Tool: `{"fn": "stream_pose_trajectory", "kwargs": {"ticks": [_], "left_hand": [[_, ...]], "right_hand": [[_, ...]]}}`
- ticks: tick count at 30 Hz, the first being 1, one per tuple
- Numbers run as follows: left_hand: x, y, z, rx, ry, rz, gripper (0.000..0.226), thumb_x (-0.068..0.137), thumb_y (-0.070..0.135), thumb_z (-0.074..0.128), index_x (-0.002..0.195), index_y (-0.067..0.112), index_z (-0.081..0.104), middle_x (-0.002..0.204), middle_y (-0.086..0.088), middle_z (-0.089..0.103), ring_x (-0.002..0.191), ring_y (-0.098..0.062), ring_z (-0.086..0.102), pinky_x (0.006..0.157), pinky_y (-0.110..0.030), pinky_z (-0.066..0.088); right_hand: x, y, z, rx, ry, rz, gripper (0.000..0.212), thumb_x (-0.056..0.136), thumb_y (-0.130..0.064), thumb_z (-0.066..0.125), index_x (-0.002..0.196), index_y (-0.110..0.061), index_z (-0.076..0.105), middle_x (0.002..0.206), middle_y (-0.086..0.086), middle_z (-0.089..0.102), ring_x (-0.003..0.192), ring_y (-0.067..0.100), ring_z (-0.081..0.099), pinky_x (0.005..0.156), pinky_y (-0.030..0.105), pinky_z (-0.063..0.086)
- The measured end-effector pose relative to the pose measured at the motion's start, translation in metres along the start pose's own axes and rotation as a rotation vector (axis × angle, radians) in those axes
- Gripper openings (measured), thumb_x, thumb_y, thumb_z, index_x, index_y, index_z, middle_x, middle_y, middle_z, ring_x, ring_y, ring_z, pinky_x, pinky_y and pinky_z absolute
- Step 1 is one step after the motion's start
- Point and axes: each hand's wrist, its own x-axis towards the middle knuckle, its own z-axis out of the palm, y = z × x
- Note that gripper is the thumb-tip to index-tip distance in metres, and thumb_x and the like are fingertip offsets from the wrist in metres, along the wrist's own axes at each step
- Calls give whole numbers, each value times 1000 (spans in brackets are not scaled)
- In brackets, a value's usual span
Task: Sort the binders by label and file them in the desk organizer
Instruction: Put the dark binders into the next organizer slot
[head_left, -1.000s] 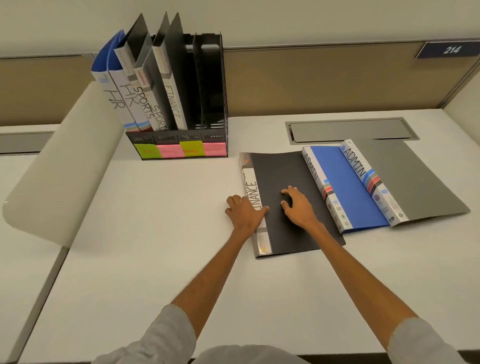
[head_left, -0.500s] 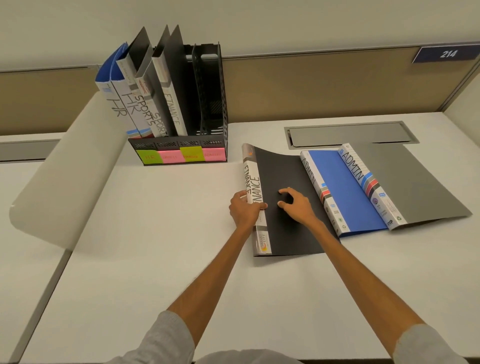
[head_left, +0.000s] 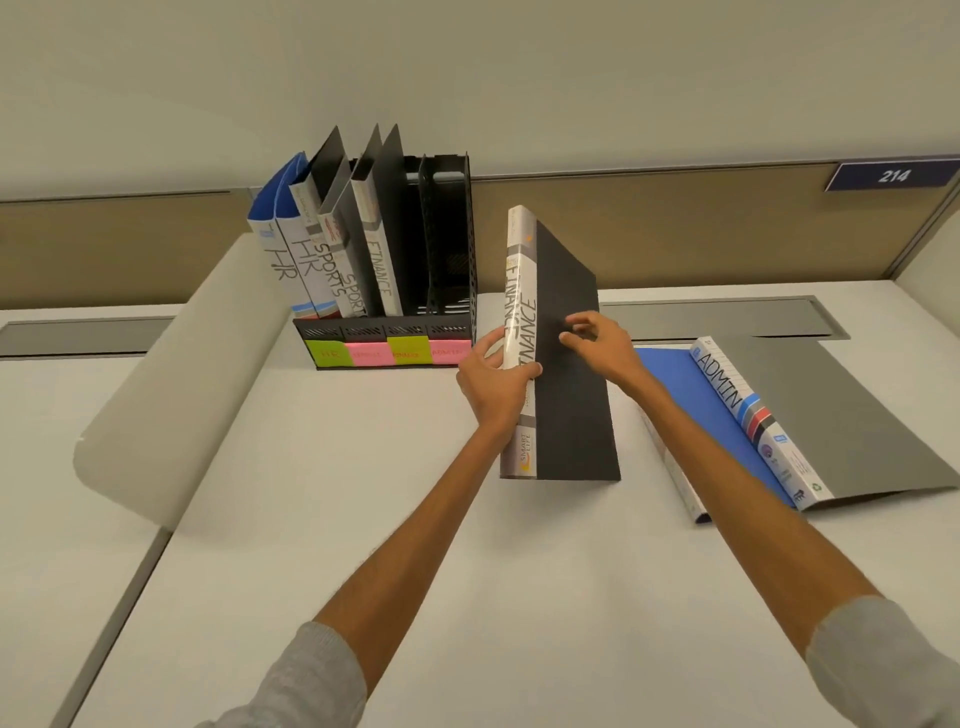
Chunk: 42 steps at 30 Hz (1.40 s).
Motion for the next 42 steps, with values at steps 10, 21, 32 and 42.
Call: {"fn": "stream_pose_trajectory", "kwargs": {"ticks": [10, 21, 32, 42], "left_hand": [[17, 42, -18, 25, 40, 332, 52, 72, 7, 80, 121, 18, 67, 112, 15, 68, 91, -3, 69, 67, -16, 58], [55, 63, -58, -136, 106, 437, 56, 71, 1, 77, 122, 20, 65, 109, 17, 70, 95, -3, 71, 73, -31, 62], [79, 70, -92, -110, 75, 527, 51, 77, 2, 75, 125, 16, 61, 110, 38, 63, 104, 0, 67, 84, -34, 60], [105, 54, -125, -123, -64, 511, 65, 80, 29, 80, 138, 17, 53, 128, 21, 62, 120, -9, 61, 97, -42, 54]], "right_hand": [[29, -158, -44, 228, 25, -181, 69, 89, -51, 62, 145, -31, 28, 143, 10, 46, 119, 34, 57, 79, 57, 58], [57, -272, -16, 113, 121, -332, 52, 84, -35, 73, 130, -22, 53, 137, 7, 52, 111, 27, 59, 61, 52, 61], [51, -325, 15, 161, 270, -493, 35, 69, -16, 73, 103, -11, 70, 93, 6, 69, 78, 18, 71, 55, 39, 61], [52, -351, 43, 244, 325, -623, 41, 69, -12, 72, 110, -7, 72, 99, 1, 73, 94, 11, 70, 73, 30, 62]]}}
